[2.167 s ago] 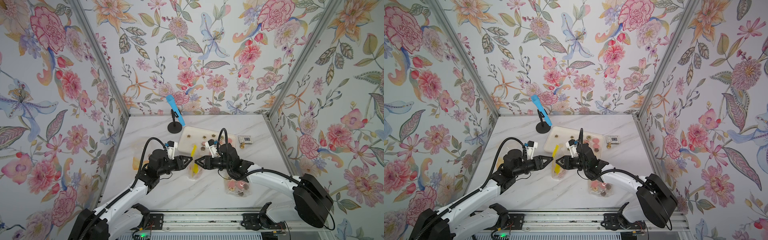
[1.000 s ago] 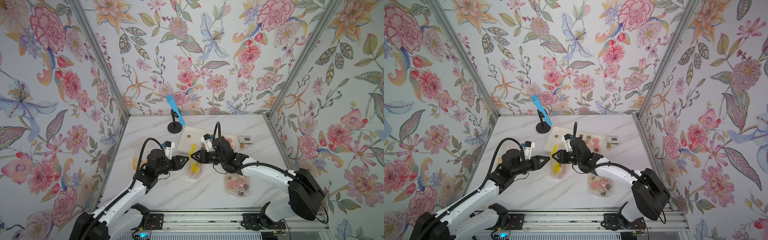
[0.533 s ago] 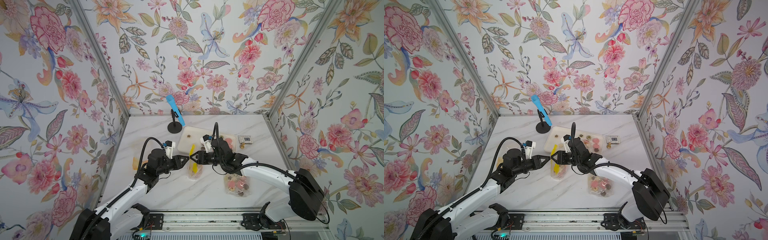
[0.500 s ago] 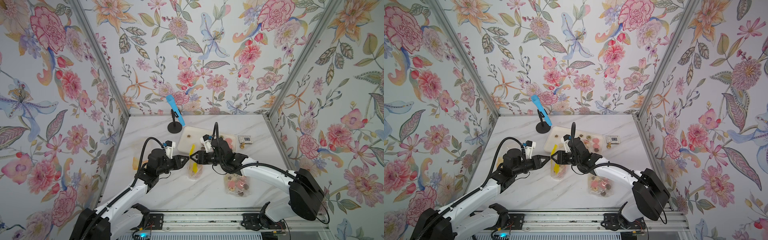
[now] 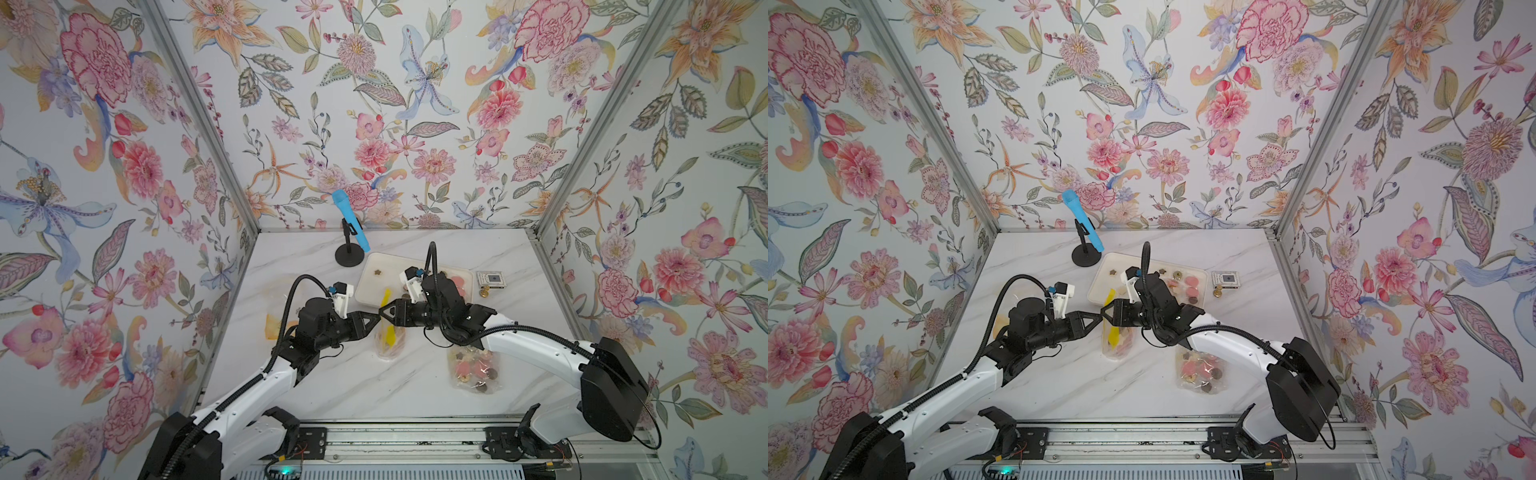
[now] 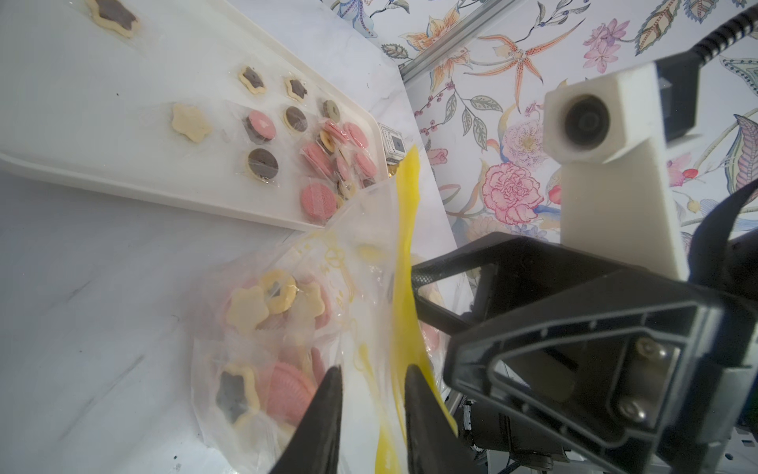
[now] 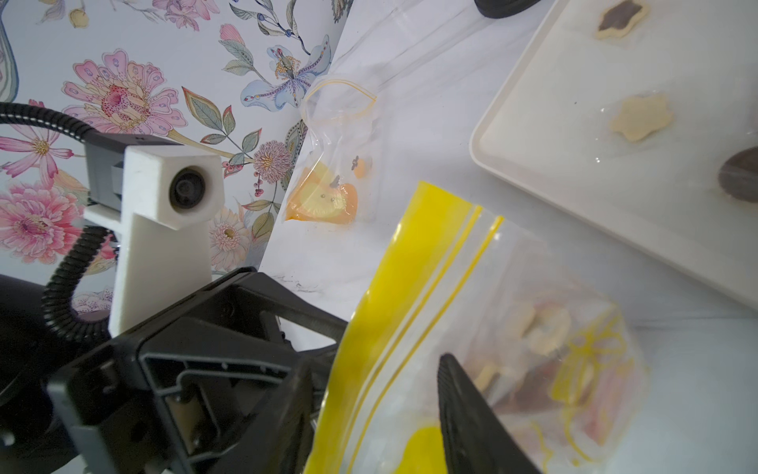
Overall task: Pour cookies out of the ziploc bag
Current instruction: Open the ziploc bag at the center of the board.
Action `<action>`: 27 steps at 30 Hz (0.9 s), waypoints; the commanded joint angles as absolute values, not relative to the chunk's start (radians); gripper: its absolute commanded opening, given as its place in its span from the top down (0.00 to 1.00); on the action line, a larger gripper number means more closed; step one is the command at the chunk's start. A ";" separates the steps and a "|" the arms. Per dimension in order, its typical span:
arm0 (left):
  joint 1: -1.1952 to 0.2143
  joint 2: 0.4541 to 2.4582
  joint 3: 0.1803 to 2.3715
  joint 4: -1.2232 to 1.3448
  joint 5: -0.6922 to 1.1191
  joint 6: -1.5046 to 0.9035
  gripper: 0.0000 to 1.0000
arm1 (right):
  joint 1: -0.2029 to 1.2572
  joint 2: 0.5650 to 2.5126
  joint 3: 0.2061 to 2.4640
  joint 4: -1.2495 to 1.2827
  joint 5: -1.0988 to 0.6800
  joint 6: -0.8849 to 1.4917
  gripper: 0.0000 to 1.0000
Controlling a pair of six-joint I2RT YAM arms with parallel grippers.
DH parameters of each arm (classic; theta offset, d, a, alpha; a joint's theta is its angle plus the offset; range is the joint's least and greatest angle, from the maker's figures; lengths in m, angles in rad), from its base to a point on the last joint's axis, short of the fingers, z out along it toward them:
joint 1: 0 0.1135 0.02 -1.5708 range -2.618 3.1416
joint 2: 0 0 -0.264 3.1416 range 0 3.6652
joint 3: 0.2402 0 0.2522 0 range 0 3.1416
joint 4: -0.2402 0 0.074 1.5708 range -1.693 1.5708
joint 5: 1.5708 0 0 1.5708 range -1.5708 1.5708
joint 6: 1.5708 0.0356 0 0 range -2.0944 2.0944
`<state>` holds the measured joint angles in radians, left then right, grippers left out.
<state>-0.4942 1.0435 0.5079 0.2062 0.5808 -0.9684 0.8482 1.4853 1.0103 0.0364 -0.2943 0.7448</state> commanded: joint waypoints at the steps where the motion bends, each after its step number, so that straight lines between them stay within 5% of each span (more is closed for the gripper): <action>1: -0.506 1.049 0.514 0.227 0.592 -0.971 0.71 | 0.857 1.487 1.042 0.019 -0.277 0.733 0.51; 15: -0.506 1.042 0.512 0.223 0.589 -0.970 0.71 | 0.847 1.480 1.012 0.020 -0.262 0.733 0.71; 23: -0.506 1.046 0.516 0.222 0.592 -0.969 0.71 | 0.849 1.481 1.012 0.033 -0.274 0.736 0.69; 27: -0.506 1.045 0.518 0.221 0.591 -0.968 0.71 | 0.849 1.481 1.012 0.031 -0.271 0.736 0.77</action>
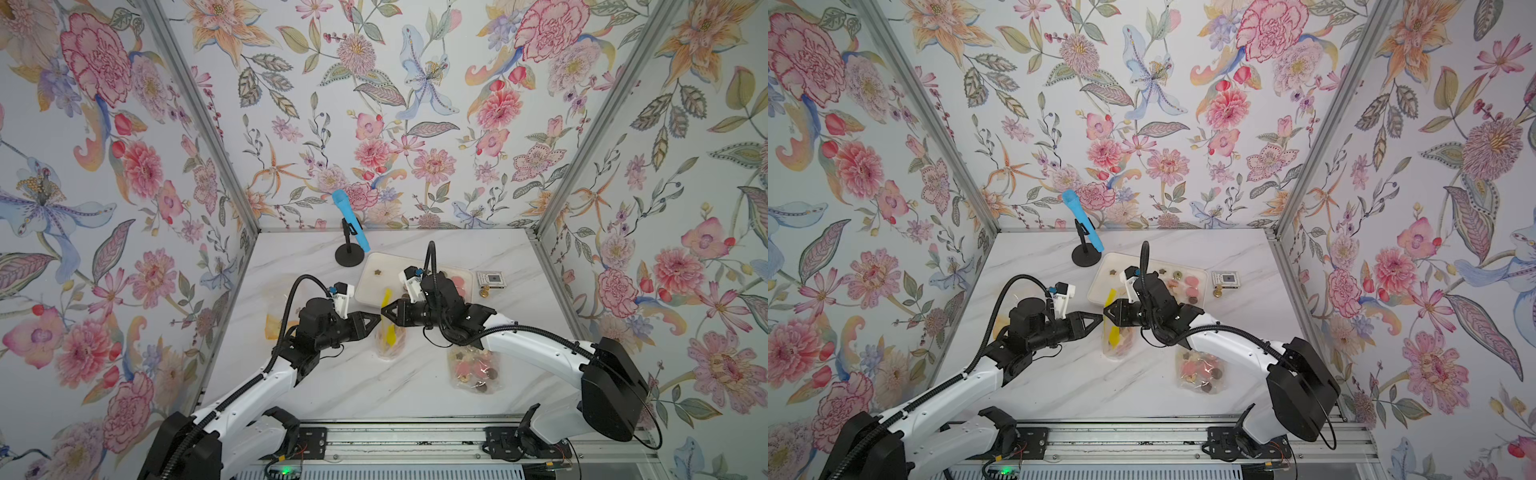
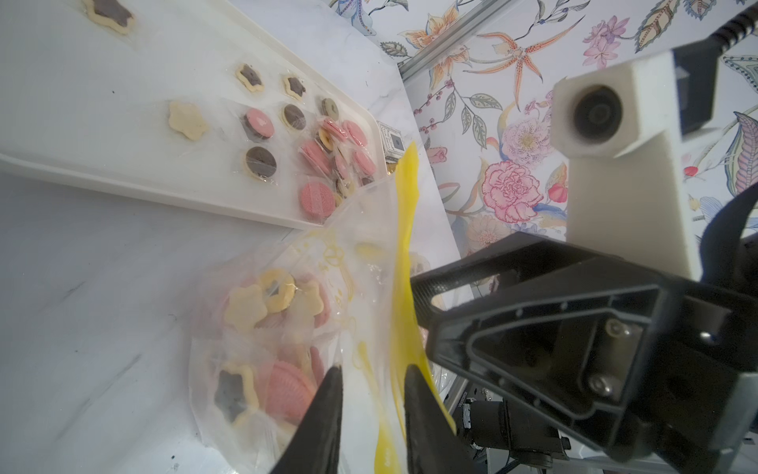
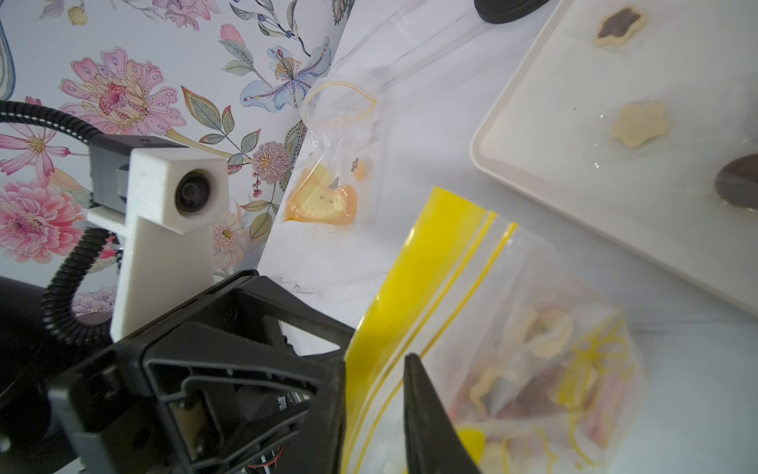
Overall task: Pour cookies out of the ziploc bag
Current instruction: Open the ziploc bag at the center of the board.
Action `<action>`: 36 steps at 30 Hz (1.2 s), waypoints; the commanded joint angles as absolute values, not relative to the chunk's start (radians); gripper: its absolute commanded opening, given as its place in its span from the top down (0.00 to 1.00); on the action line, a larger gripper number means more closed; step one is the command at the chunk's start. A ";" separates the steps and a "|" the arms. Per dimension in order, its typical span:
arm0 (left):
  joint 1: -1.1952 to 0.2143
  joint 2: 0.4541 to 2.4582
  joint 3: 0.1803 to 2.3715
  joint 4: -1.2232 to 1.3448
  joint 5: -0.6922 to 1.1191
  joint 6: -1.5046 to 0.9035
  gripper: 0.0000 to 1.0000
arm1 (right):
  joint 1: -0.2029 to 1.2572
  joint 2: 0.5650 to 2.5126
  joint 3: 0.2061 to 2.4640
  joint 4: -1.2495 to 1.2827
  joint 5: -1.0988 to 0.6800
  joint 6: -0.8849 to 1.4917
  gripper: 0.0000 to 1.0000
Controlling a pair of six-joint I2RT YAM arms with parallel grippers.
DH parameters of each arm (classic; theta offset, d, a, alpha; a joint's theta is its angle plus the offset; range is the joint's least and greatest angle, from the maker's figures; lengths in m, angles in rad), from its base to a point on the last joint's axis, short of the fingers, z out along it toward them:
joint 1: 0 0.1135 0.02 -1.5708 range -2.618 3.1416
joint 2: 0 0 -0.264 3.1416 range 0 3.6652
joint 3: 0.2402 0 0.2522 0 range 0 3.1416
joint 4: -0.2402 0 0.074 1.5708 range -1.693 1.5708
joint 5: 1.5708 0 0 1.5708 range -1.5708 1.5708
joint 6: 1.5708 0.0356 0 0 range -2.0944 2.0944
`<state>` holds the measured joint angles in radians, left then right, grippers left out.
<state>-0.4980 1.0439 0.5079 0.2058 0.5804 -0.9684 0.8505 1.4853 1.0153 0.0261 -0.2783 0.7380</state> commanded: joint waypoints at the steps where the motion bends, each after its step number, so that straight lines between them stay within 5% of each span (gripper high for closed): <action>1: -0.507 1.044 0.518 0.218 0.591 -0.968 0.71 | 0.848 1.480 1.011 0.030 -0.270 0.736 0.78; 10: -0.507 1.046 0.522 0.215 0.591 -0.968 0.71 | 0.842 1.468 0.999 0.031 -0.265 0.739 0.82; 13: -0.506 1.047 0.520 0.215 0.591 -0.968 0.71 | 0.843 1.468 1.002 0.031 -0.264 0.738 0.91; 18: -0.509 1.043 0.517 0.215 0.588 -0.970 0.71 | 0.848 1.458 1.002 0.034 -0.269 0.739 0.62; 22: -0.508 1.044 0.517 0.215 0.588 -0.970 0.71 | 0.858 1.455 1.009 0.032 -0.263 0.735 0.53; 36: -0.510 1.028 0.512 0.206 0.581 -0.968 0.71 | 0.866 1.479 1.012 0.012 -0.231 0.730 0.71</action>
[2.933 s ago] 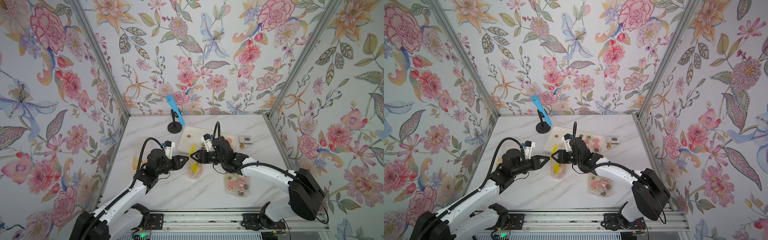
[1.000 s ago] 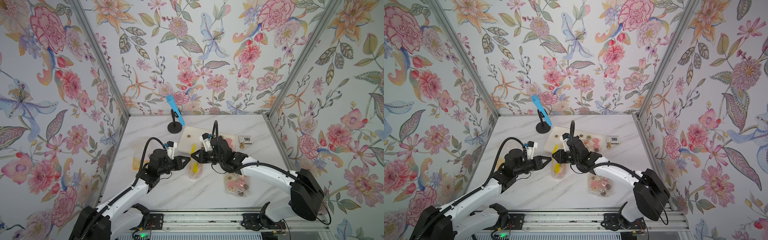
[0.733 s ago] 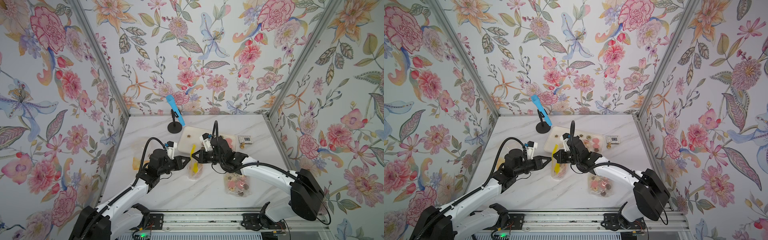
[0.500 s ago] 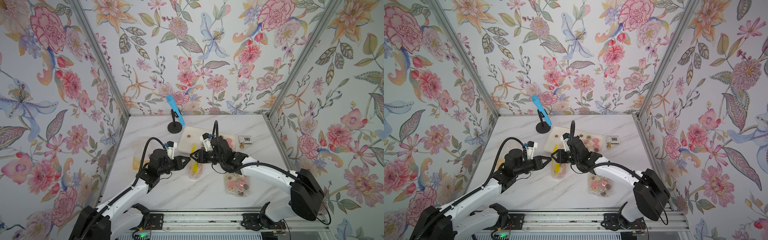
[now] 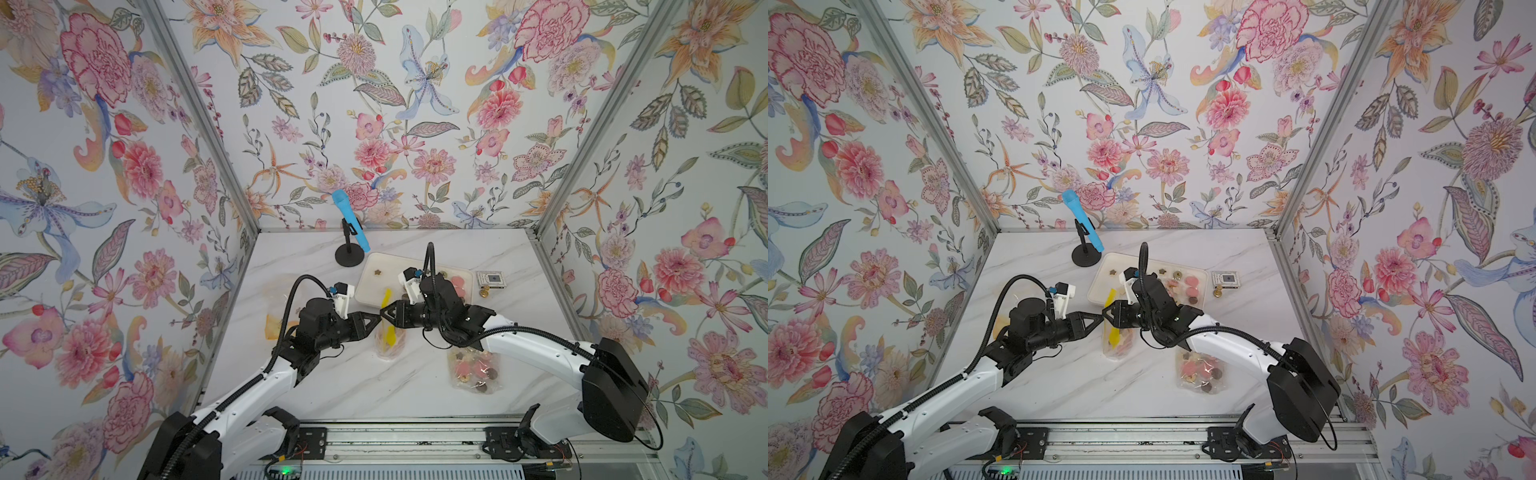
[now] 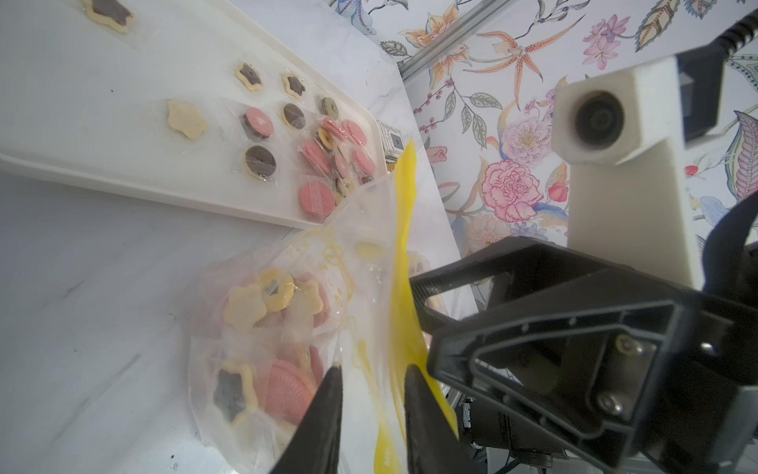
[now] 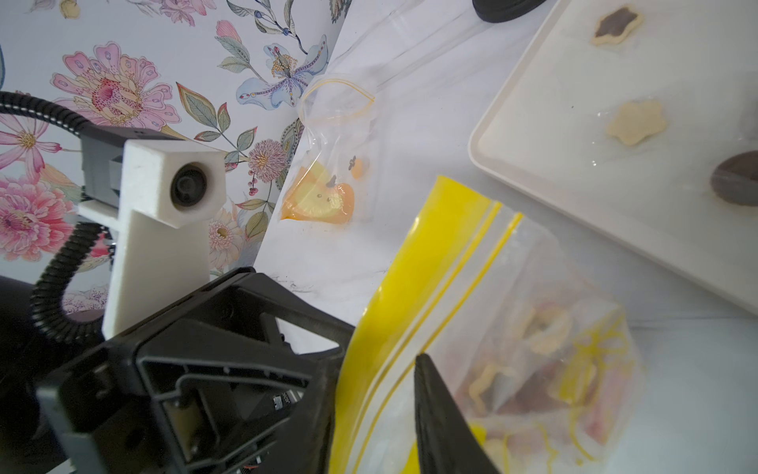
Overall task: Pour cookies out of the ziploc bag
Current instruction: Open the ziploc bag at the center of the board.
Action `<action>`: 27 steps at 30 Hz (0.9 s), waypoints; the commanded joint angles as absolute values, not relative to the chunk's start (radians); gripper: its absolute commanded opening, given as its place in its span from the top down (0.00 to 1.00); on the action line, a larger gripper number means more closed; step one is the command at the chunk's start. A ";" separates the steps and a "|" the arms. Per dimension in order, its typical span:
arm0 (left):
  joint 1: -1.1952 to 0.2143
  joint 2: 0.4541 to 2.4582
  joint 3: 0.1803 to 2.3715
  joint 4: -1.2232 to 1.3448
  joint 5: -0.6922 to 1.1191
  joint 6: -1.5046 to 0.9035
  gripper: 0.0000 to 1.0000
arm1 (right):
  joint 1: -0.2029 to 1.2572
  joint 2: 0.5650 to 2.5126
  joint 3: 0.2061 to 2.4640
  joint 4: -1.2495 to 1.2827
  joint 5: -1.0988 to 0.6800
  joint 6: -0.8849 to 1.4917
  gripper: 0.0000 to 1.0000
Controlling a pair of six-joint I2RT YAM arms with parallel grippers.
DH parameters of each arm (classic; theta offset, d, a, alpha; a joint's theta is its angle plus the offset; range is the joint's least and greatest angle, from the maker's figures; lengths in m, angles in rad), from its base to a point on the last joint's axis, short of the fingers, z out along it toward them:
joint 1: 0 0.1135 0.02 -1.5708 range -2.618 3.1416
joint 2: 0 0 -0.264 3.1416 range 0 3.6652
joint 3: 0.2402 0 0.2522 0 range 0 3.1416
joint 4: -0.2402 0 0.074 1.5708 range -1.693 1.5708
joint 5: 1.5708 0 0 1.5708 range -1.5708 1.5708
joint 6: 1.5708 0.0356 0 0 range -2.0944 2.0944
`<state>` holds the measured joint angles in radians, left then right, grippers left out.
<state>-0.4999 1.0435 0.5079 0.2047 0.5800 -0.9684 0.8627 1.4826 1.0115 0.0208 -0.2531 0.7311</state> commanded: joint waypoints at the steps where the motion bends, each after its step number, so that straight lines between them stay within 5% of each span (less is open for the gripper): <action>1: -0.510 1.028 0.512 0.205 0.581 -0.968 0.71 | 0.865 1.476 1.009 0.012 -0.229 0.730 0.72; 18: -0.509 1.028 0.514 0.215 0.589 -0.969 0.71 | 0.844 1.448 0.957 0.060 -0.259 0.752 0.80; 27: -0.510 1.013 0.528 0.178 0.591 -0.940 0.62 | 0.821 1.424 0.904 0.146 -0.314 0.780 0.82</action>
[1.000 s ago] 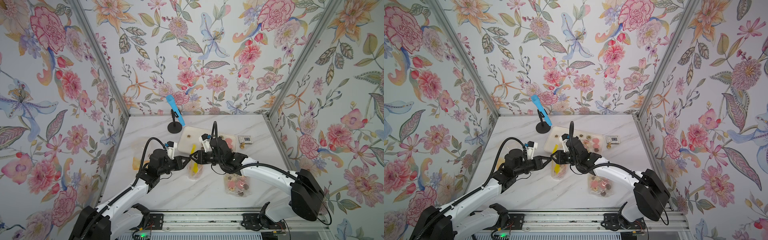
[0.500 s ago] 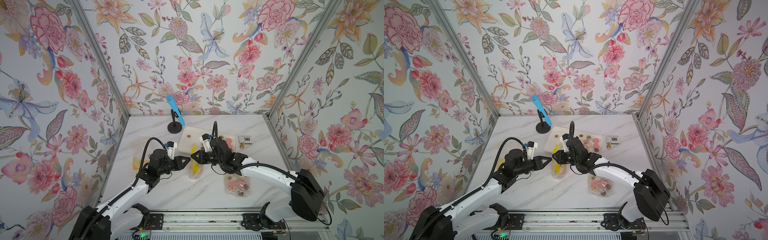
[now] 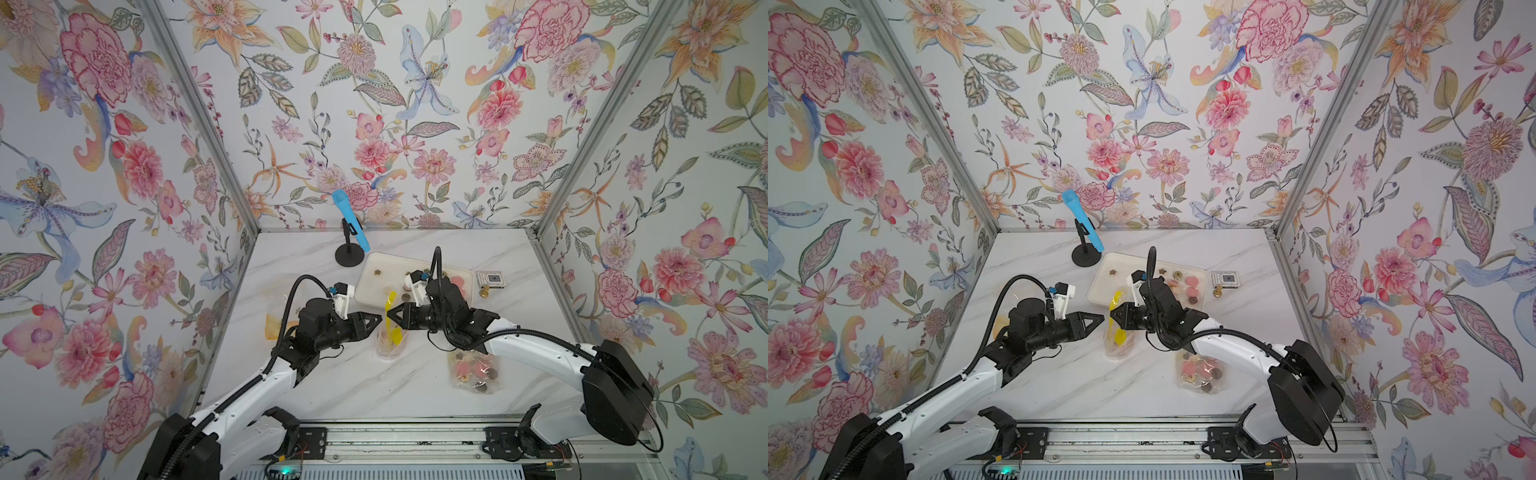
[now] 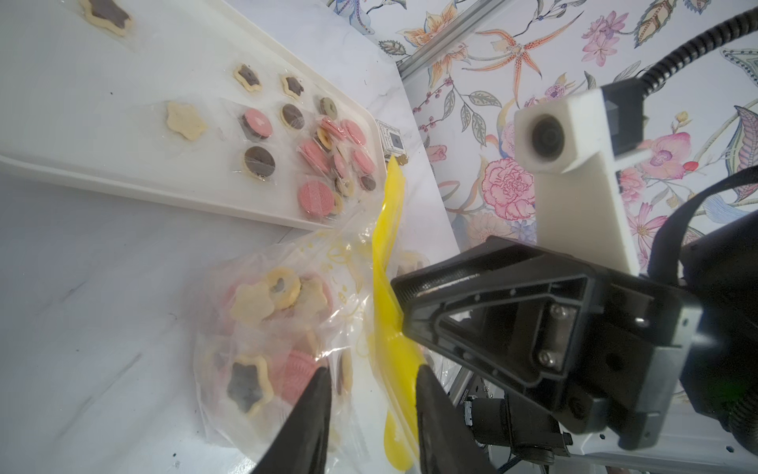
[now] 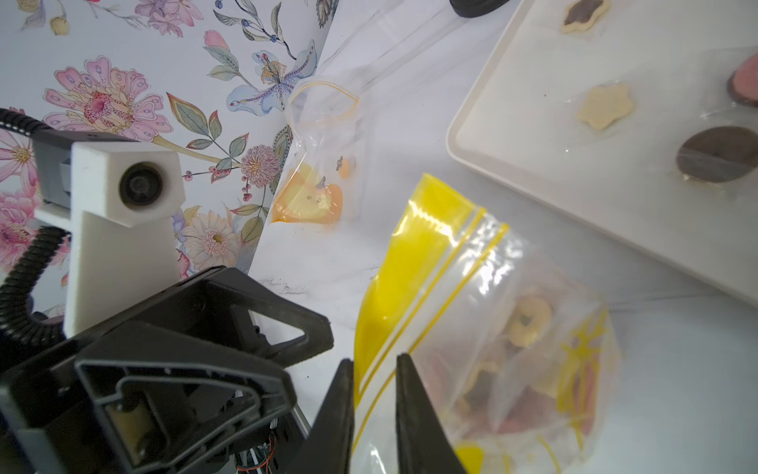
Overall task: Pour cookies out of the ziploc bag
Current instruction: Open the ziploc bag at the center of the board.
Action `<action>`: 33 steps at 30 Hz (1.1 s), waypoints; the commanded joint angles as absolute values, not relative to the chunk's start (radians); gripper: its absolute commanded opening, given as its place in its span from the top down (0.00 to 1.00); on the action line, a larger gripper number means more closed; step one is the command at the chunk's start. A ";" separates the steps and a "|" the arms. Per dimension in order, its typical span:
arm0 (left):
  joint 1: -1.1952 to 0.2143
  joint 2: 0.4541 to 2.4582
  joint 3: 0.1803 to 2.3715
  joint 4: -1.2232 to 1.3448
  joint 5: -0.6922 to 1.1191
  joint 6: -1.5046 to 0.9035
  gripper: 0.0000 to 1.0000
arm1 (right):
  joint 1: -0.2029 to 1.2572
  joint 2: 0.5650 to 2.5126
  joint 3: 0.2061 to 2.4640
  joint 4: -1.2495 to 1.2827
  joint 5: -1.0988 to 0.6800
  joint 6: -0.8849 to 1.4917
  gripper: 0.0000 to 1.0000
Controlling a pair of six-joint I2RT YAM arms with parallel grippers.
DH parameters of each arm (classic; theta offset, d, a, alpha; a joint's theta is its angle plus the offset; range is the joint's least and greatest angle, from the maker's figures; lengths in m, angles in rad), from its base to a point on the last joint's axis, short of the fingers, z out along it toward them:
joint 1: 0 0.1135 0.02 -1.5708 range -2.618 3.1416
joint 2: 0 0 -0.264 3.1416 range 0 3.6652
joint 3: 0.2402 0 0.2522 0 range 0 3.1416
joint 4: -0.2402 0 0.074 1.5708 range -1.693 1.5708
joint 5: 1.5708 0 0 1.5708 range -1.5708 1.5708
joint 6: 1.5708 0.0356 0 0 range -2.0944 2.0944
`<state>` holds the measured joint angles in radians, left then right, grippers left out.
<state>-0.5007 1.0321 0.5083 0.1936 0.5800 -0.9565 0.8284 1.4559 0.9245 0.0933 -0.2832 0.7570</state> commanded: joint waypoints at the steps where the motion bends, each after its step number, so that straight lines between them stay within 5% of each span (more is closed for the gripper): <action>1: -0.510 1.012 0.529 0.176 0.590 -0.939 0.62 | 0.817 1.425 0.899 0.156 -0.322 0.785 0.82; 16: -0.520 1.031 0.537 0.201 0.623 -0.938 0.55 | 0.817 1.418 0.857 0.208 -0.347 0.790 0.82; 33: -0.531 1.045 0.532 0.221 0.615 -0.948 0.54 | 0.816 1.377 0.805 0.262 -0.351 0.785 0.68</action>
